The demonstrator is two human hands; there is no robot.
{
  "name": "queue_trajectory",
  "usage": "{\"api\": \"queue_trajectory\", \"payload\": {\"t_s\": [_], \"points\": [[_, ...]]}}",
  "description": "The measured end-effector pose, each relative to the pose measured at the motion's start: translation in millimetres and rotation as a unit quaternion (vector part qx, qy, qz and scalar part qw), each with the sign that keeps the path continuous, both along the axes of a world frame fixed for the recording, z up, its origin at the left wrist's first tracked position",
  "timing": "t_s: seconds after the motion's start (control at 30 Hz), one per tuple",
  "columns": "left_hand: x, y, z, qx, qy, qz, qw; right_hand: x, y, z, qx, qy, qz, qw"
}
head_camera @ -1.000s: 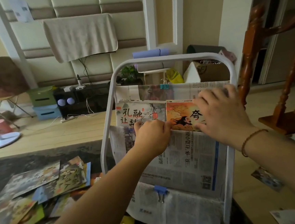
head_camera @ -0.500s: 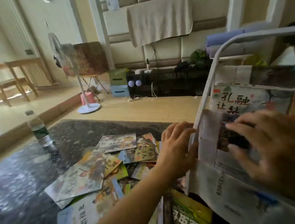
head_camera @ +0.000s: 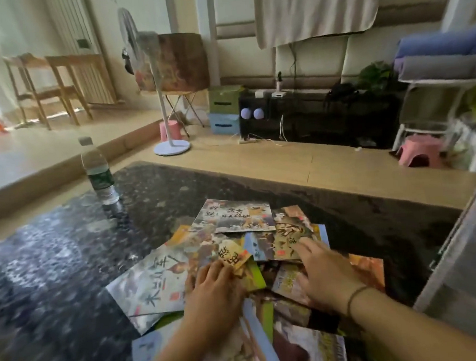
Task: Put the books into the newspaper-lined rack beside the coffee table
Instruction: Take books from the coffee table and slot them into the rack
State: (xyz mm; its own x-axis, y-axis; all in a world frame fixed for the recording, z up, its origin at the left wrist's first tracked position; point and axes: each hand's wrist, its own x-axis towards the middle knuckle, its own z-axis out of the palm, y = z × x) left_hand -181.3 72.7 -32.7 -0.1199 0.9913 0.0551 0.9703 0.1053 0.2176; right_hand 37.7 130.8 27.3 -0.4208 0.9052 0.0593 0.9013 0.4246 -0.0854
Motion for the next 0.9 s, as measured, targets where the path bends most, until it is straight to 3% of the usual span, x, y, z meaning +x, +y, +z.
{"api": "queue_trajectory", "payload": {"t_s": [0.2, 0.43, 0.5, 0.57, 0.63, 0.67, 0.7, 0.73, 0.77, 0.83, 0.9], "points": [[-1.1, -4.9, -9.4, 0.056, -0.01, 0.008, 0.998, -40.2, 39.7, -30.4, 0.005, -0.091, 0.022, 0.996], [-3.2, -8.9, -12.8, 0.131, -0.042, -0.017, 0.99, -30.8, 34.6, -47.8, 0.19, -0.13, 0.149, 0.962], [-0.2, -12.8, -12.3, 0.21, -0.077, -0.091, 0.97, -19.0, 24.1, -42.1, 0.21, -0.117, 0.17, 0.956], [11.7, -23.4, -2.3, 0.282, -0.197, -0.082, 0.935, -3.7, 7.3, -28.5, 0.237, -0.084, 0.187, 0.95], [35.0, -39.0, 21.3, 0.217, -0.433, 0.023, 0.875, 11.4, -19.9, -6.3, 0.274, -0.061, 0.19, 0.941], [45.0, -44.0, 31.1, 0.118, -0.572, 0.083, 0.807, 18.6, -33.7, 0.7, 0.288, -0.053, 0.199, 0.935], [53.5, -47.8, 37.8, 0.002, -0.687, 0.121, 0.716, 26.2, -48.1, 6.0, 0.304, -0.036, 0.214, 0.928], [60.6, -52.6, 44.2, -0.083, -0.76, 0.135, 0.63, 35.3, -65.4, 12.4, 0.315, -0.022, 0.229, 0.921], [65.9, -57.7, 49.6, -0.132, -0.798, 0.136, 0.573, 43.6, -81.3, 19.4, 0.324, -0.015, 0.247, 0.913], [71.6, -67.2, 56.3, -0.145, -0.829, 0.134, 0.523, 61.0, -107.9, 28.9, 0.343, -0.023, 0.284, 0.895], [76.5, -77.3, 65.6, -0.132, -0.84, 0.121, 0.512, 78.6, -128.6, 36.5, 0.351, -0.032, 0.308, 0.884]]}}
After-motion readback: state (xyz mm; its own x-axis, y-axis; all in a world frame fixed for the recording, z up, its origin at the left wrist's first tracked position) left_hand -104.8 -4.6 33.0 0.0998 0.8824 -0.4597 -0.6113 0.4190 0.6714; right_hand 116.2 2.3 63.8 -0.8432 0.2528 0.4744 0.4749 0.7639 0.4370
